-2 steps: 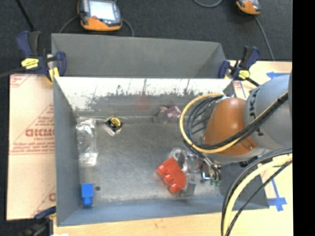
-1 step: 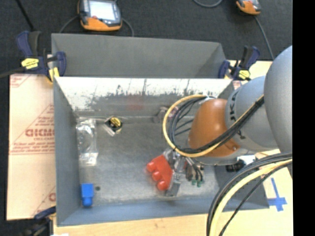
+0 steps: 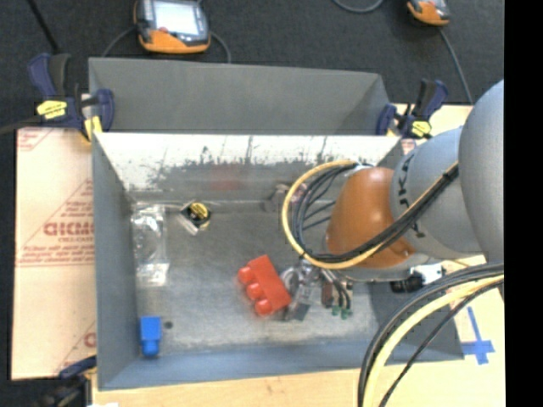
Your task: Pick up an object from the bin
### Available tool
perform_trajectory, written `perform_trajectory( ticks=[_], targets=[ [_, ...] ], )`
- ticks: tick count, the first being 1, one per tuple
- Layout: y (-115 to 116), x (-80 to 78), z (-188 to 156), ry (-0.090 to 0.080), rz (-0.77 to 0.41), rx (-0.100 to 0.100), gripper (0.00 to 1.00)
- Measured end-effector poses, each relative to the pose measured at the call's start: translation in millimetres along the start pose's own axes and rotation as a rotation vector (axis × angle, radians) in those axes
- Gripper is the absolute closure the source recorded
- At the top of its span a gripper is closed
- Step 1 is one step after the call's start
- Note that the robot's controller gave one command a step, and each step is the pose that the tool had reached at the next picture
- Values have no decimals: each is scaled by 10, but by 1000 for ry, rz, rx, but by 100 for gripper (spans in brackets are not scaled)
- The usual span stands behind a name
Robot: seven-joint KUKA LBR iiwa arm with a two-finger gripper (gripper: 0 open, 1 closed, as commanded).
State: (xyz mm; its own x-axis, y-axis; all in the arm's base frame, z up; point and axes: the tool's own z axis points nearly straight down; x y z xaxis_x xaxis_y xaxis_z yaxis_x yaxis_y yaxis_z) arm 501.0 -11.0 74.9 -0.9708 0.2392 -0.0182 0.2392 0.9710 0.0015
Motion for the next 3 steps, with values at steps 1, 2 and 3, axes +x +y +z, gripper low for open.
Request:
perform_trajectory(
  ticks=[1,2,3],
  targets=[
    [425,-85,-137,12,-37,-2,100],
    [499,-52,-347,12,-169,0,100],
    [497,-50,-343,14,-171,1,0]
  ],
)
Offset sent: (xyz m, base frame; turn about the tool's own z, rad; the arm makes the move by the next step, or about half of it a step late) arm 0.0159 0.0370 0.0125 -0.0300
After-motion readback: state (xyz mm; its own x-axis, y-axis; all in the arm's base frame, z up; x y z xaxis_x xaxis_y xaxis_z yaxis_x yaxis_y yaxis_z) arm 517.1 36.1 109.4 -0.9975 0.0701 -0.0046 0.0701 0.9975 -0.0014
